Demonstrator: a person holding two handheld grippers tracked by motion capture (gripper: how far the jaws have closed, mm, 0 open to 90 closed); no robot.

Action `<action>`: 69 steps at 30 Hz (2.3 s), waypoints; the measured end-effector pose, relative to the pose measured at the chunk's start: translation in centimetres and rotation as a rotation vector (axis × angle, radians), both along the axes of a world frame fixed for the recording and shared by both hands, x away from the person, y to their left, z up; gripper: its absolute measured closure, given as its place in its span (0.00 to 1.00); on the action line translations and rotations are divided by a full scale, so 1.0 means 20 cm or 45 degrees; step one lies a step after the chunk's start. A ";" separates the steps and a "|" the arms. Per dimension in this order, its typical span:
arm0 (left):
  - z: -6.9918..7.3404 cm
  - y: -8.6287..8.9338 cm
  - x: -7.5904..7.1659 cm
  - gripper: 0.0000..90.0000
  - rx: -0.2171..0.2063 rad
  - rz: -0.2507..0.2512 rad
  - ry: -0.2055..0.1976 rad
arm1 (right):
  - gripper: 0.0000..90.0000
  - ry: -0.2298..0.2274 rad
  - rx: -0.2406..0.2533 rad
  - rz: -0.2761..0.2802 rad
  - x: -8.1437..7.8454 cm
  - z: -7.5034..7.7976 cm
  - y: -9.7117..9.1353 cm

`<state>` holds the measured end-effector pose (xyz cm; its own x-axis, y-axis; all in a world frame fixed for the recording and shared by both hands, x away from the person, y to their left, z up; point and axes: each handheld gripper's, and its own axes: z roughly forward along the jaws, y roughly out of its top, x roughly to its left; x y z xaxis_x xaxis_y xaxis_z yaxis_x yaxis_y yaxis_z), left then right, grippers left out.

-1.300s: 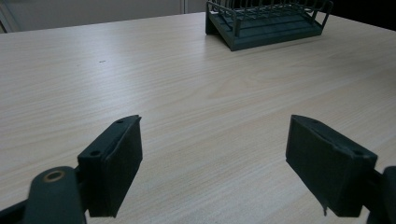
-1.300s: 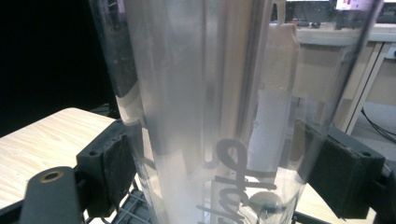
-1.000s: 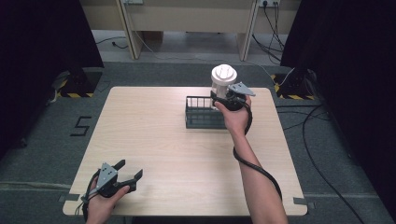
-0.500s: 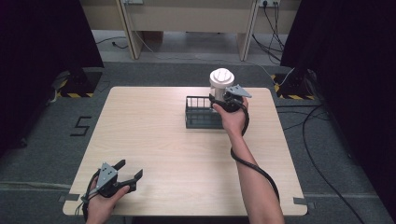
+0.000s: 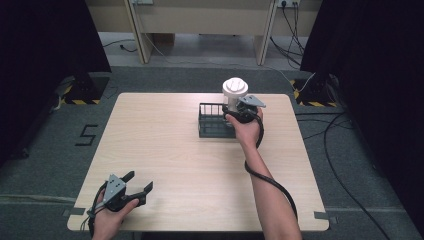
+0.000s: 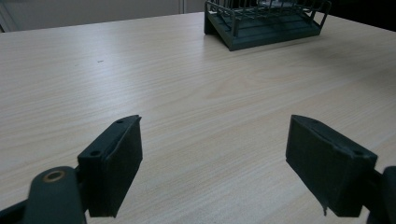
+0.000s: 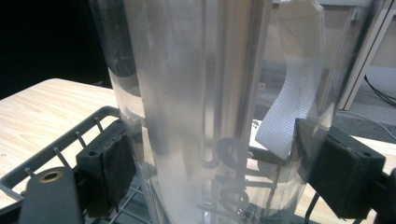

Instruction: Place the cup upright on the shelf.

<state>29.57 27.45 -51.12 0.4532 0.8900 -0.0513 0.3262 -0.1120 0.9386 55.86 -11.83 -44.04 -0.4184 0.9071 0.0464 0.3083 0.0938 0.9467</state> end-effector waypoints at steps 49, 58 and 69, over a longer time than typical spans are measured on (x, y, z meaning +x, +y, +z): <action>0.00 -0.01 0.00 0.20 0.003 -0.006 -0.002 | 0.17 0.009 0.001 0.007 -0.09 -0.04 -0.04; 0.00 -0.01 0.00 0.20 0.003 -0.006 -0.001 | 0.17 0.025 0.015 0.008 -0.14 -0.02 -0.08; 0.00 -0.01 0.00 0.20 0.004 -0.003 -0.001 | 0.17 0.034 0.023 0.018 -0.22 -0.01 -0.14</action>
<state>29.58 27.26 -51.15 0.4555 0.8890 -0.0479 0.3251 -0.1159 0.9386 51.55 -14.71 -44.30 -0.4298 0.8999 0.0744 0.3325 0.0811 0.9396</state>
